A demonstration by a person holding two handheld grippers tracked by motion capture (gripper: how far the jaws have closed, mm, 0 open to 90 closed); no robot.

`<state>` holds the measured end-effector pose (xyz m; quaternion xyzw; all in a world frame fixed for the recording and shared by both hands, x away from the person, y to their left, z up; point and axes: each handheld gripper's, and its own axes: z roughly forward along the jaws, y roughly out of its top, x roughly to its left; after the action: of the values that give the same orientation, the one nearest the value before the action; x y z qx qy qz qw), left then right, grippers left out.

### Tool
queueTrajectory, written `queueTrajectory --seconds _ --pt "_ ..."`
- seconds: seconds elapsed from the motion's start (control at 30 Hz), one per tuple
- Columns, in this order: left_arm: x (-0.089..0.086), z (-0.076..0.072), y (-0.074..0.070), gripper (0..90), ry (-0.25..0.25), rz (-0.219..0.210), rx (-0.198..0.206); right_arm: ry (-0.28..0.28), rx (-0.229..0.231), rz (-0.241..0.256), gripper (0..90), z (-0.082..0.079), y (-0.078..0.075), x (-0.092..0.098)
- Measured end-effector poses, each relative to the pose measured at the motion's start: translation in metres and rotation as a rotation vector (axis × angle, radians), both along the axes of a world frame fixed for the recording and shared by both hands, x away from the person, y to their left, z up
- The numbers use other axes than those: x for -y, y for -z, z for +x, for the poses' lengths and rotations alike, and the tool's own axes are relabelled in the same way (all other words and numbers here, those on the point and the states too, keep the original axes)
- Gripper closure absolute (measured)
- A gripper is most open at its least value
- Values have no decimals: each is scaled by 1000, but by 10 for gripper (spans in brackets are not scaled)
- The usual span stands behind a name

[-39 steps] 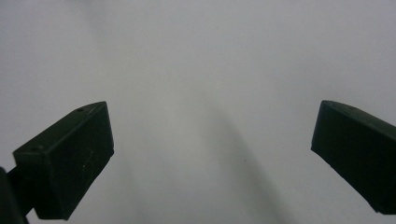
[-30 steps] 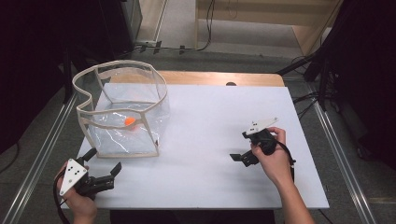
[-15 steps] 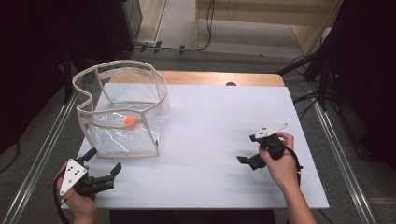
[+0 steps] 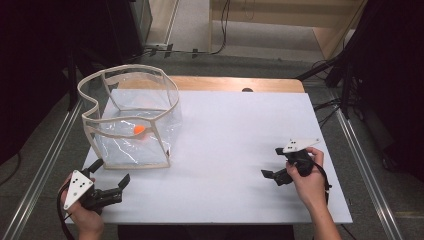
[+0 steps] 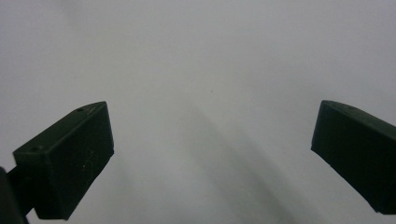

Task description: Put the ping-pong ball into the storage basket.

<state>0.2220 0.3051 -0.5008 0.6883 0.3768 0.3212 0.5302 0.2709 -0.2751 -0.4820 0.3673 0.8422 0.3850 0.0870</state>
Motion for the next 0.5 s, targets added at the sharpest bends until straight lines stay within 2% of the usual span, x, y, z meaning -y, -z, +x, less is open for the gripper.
queueTrajectory --seconds 0.5 --pt "0 0 0 0 0 4 0 59 19 44 0 -16 11 23"
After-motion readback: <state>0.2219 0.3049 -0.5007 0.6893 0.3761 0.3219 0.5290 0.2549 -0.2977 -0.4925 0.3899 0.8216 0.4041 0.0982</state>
